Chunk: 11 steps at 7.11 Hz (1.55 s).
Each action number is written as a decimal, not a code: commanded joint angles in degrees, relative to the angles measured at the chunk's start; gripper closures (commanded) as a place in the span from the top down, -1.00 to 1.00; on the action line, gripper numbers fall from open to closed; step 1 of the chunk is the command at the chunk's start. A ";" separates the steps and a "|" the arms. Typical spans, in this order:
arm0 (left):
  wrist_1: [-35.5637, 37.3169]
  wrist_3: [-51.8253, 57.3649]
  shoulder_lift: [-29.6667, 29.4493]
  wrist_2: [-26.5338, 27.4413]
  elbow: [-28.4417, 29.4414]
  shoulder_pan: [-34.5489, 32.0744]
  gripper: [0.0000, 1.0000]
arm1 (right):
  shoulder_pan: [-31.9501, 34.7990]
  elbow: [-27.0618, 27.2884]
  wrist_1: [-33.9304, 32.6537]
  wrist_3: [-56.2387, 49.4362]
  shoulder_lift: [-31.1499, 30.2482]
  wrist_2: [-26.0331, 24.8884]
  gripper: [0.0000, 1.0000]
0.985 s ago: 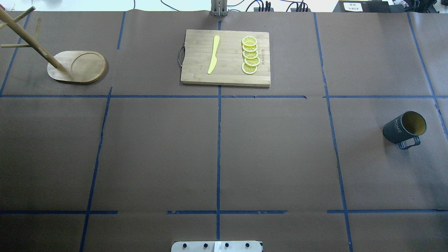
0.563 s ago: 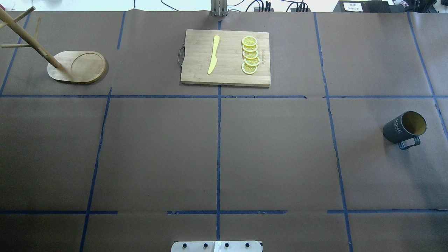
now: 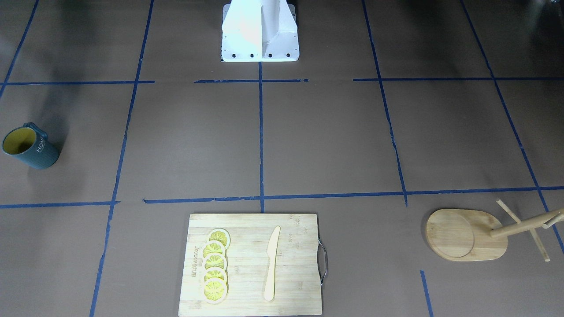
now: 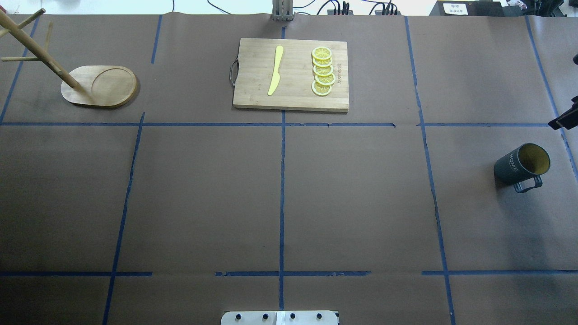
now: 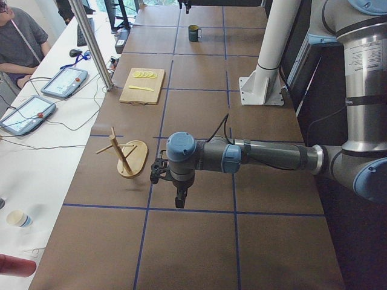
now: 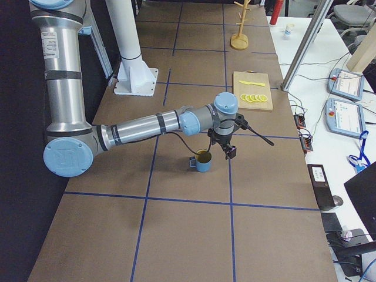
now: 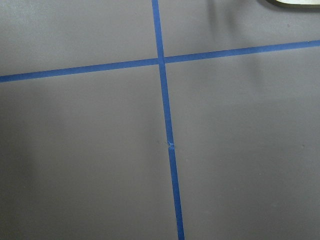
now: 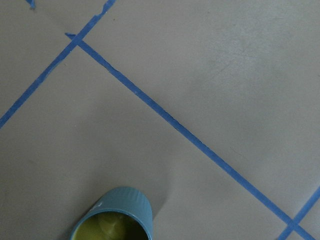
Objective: Hang cup on storage rack
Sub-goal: 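Reach the right gripper down to the teal mug and grasp its rim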
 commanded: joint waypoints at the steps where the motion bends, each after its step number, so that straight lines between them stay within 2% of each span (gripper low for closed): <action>1: 0.00 0.00 -0.01 0.00 -0.12 -0.08 1.00 | -2.53 -1.41 2.36 -0.16 -0.46 -1.80 1.00; 3: 0.00 0.00 -0.01 0.00 -0.12 -0.08 1.00 | -4.36 -2.19 2.45 0.10 -2.30 -1.89 1.00; 10: 0.08 0.00 0.08 0.00 -0.12 -0.08 1.00 | -8.76 -6.85 2.71 0.28 -1.52 -2.15 0.98; 11: 0.08 0.00 0.08 0.00 -0.12 -0.08 1.00 | -8.86 -6.94 2.71 0.28 -1.52 -2.24 0.68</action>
